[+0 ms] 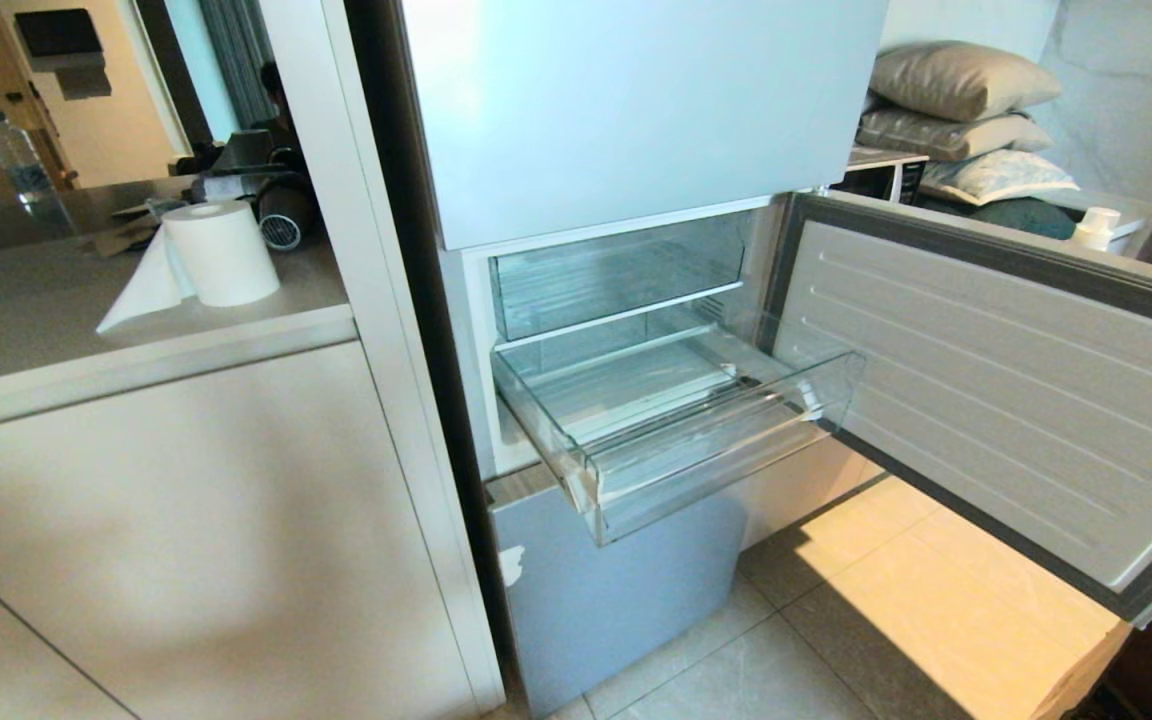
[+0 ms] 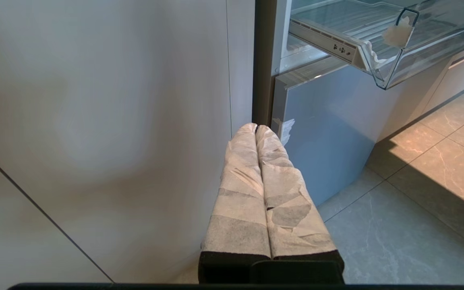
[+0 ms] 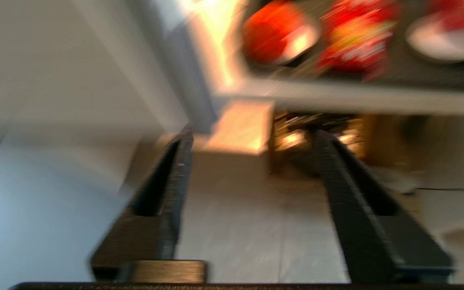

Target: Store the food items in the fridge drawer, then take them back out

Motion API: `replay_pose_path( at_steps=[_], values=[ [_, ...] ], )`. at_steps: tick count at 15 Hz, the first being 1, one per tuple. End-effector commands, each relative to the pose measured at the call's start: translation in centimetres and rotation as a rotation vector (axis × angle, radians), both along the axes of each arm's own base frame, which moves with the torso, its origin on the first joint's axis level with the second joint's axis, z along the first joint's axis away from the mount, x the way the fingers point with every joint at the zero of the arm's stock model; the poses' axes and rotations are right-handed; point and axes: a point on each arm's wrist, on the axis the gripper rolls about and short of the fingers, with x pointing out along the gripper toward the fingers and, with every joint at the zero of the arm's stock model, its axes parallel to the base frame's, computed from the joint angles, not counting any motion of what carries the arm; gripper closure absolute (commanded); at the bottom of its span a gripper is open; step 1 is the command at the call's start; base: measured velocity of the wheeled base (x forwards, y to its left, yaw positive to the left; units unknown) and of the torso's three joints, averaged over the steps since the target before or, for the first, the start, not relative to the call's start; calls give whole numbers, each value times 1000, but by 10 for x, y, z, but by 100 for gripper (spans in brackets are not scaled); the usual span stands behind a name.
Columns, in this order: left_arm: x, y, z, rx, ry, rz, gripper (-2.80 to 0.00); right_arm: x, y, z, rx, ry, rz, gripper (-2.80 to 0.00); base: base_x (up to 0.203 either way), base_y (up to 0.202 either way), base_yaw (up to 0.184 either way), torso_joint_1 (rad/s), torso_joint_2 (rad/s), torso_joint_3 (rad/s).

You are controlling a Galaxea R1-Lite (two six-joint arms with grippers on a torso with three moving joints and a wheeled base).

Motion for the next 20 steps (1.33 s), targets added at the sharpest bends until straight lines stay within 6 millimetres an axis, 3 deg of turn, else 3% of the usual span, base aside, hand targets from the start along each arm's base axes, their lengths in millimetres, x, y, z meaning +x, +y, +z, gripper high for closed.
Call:
replay_pose_path(
  at_steps=[1, 4, 13, 16, 20],
  values=[
    [0, 0, 0, 0, 1, 0, 0, 15, -45, -3, 62, 47, -130, -280, 0, 0, 0, 0, 0, 0],
    [0, 0, 0, 0, 1, 0, 0, 20, -101, 1, 43, 20, -269, -280, 0, 0, 0, 0, 0, 0],
    [0, 0, 0, 0, 1, 0, 0, 8, -265, -46, -72, -60, -466, -280, 0, 0, 0, 0, 0, 0],
    [0, 0, 0, 0, 2, 0, 0, 13, -306, -71, -64, -61, -457, -280, 0, 0, 0, 0, 0, 0],
    [0, 0, 0, 0, 1, 0, 0, 21, -336, -98, -49, -61, -418, -280, 0, 0, 0, 0, 0, 0]
  ],
)
